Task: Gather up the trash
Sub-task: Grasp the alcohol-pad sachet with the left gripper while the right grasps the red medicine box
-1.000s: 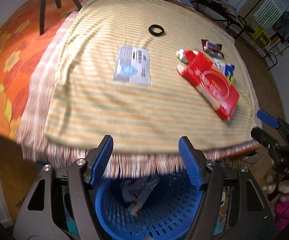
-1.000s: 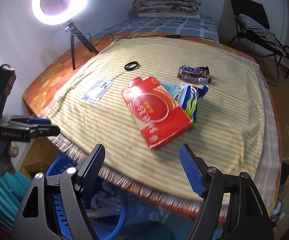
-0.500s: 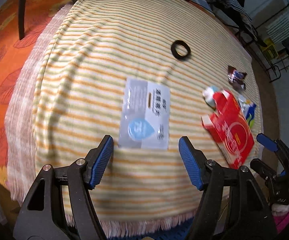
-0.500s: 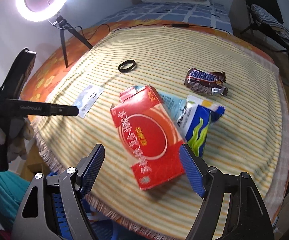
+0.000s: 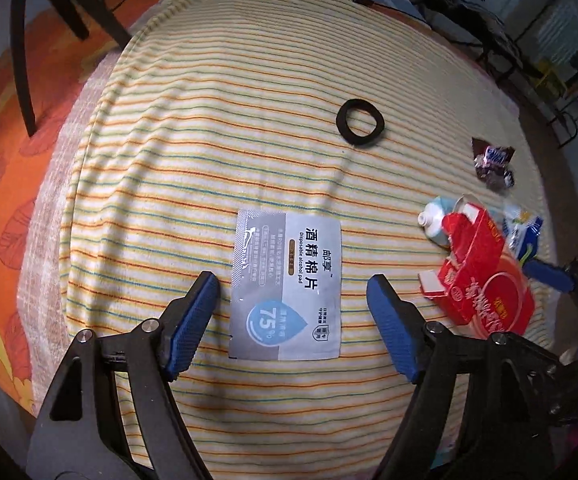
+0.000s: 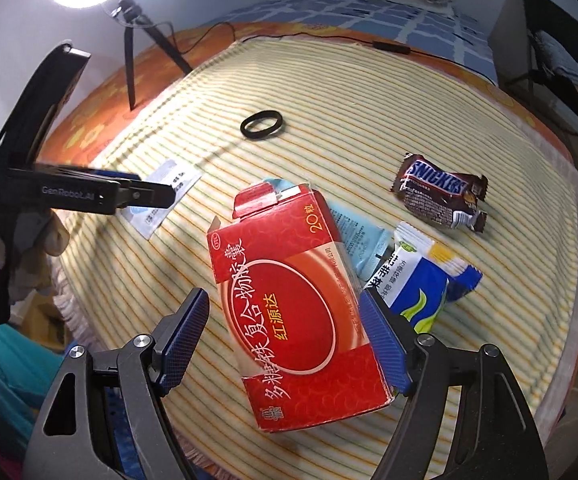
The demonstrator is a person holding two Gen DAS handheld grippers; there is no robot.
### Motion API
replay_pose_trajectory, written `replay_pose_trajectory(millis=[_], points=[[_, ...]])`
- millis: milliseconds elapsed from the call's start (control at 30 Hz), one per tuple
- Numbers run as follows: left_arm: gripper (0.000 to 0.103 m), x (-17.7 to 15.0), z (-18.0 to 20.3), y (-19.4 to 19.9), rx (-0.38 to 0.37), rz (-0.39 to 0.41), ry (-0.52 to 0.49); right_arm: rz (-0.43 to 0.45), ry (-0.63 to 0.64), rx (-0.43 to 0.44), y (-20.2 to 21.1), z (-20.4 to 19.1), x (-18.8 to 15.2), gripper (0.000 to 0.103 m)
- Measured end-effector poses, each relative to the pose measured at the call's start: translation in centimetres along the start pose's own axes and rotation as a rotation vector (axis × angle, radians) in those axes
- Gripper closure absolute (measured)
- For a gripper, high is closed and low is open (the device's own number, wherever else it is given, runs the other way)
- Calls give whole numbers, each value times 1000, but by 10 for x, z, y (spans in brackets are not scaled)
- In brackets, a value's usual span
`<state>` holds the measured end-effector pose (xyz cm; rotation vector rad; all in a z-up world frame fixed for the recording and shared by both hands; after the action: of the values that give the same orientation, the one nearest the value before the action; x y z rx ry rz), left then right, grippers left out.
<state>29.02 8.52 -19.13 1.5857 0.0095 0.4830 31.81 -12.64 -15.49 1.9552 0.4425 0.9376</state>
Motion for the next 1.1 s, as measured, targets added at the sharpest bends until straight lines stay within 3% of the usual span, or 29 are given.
replay_pose_trajectory(millis=[133,267,533,833,1100], points=[[25,-3,18,-3,46,26,-61,-29,44,-18,-4,-4,0,23],[43,-5,30,-6,89,50,-101,-62,97,-34,-11,-10,2,23],[48,-6,25,-8,68,60,-91,-162,230,-80,-28,-17,3,23],[53,-5,-9,2,41,58,-63,-220,318,-87,-41,-24,-2,17],[53,-12,-20,16,39,73,-48,-206,255,-121,-41,-21,-3,17]])
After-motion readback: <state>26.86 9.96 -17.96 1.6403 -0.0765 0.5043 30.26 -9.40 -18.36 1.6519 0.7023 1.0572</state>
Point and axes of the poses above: each gripper's, at about its wrist camera, not at the fingertips, and y roughly against the way its jaws point, z to its right, x to its top, the point moved 4 cm from there along -y, roughly the way its jaws point, and after that the axes turned 10 degrees about x, right-handed, at the moved point
